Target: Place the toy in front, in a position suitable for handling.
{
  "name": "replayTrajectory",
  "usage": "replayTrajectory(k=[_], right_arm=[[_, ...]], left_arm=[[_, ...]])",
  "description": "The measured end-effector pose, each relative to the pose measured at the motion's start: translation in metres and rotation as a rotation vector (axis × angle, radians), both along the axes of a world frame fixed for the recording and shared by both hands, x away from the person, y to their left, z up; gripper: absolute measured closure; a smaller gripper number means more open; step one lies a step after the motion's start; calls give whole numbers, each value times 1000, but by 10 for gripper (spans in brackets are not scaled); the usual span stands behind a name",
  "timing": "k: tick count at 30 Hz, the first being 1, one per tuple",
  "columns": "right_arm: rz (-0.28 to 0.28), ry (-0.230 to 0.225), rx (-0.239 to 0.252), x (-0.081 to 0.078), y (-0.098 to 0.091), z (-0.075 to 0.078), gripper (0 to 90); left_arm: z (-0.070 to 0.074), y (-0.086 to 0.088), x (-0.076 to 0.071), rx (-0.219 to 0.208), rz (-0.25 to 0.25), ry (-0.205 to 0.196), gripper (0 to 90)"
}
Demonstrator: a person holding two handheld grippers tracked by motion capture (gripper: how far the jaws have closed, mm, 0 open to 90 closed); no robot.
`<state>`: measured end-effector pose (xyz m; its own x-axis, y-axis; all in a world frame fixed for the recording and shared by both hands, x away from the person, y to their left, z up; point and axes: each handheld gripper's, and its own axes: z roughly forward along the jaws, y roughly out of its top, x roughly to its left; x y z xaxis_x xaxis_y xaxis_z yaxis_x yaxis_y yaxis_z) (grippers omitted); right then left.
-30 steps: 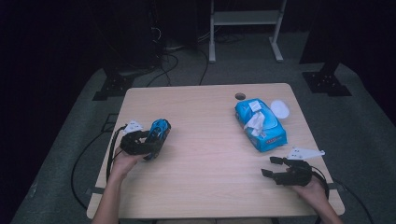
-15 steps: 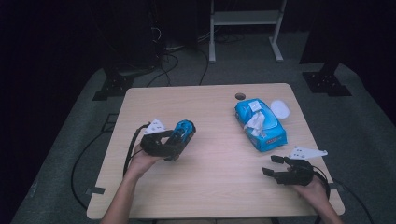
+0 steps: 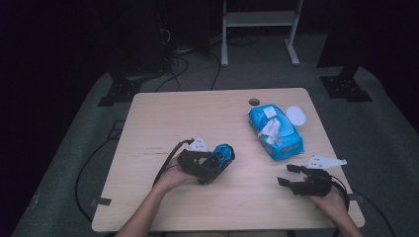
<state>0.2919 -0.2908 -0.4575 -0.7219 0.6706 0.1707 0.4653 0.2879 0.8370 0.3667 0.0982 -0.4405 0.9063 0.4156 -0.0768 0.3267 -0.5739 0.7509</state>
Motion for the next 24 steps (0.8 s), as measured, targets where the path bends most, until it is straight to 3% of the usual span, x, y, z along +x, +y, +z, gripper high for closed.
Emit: replayTrajectory(k=[2, 5, 9, 13, 17, 19, 24], right_arm=[[1, 1, 0, 0, 0, 0, 306], [0, 0, 3, 0, 0, 0, 306], [-8, -6, 13, 1, -2, 2, 305], [-18, -12, 34, 4, -3, 6, 304], [-28, -39, 6, 12, 0, 19, 304], [-36, -59, -5, 18, 1, 26, 304], [-67, -90, -12, 47, 7, 47, 304]], left_arm=[[-6, -6, 2, 37, -12, 14, 275], [-17, -17, 6, 125, -35, 22, 275], [-23, -25, 6, 177, -46, 17, 274], [-23, -26, 6, 179, -44, 23, 274], [-23, -27, 4, 199, -52, 3, 270], [-22, -26, 5, 173, -48, 15, 248], [-12, -19, 2, 134, -37, -2, 176]])
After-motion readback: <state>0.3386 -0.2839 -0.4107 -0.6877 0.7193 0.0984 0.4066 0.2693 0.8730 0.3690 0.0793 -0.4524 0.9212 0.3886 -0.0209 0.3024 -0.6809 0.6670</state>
